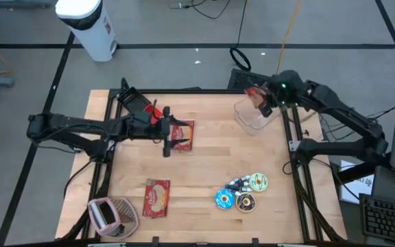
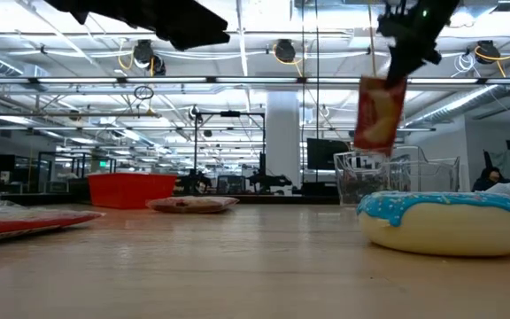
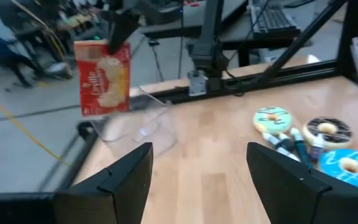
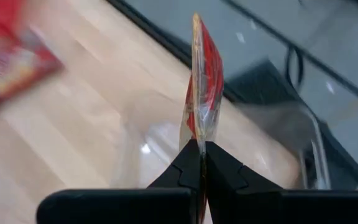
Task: Pick & Place Food Item
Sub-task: Put the middle red popcorn bag into the transparent bin
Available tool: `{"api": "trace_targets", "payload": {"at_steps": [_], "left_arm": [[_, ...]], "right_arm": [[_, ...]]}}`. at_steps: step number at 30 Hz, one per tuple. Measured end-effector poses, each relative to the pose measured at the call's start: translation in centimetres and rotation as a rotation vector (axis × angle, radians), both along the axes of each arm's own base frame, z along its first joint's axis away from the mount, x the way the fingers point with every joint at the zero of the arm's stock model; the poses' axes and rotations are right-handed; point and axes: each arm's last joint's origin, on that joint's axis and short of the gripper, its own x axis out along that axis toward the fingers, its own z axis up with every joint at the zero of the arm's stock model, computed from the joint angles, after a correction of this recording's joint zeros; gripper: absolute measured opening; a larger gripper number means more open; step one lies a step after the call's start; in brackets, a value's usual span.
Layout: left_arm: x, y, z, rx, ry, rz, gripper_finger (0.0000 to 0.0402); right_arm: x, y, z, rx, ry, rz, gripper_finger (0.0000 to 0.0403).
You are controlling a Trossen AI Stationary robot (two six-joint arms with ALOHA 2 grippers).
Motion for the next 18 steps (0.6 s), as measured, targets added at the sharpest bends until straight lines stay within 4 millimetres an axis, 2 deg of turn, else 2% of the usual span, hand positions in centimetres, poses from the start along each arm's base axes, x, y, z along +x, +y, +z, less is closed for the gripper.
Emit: {"api": "trace_targets", "payload": {"at_steps": [5,9,18], "left_arm": [[0.2,0.8,-0.6,-0.047,0.034,0.024,0.0261],[0.5,1.0,-1.3,-0.074,0.065,0.036,0.0264],[0.8,1.0,-2.1,-0.085,0.116,0.040,0.0257]], "right_arm": [[-0.1,-2.6,-2.3,0.201,0.084,-0.015,0.0000],[0.6,-4.2,-3.7,0.319,0.067,0.044,0.0000],[2.0,-5.8,-5.8,0.444,0.068,0.107,0.0000]]}}
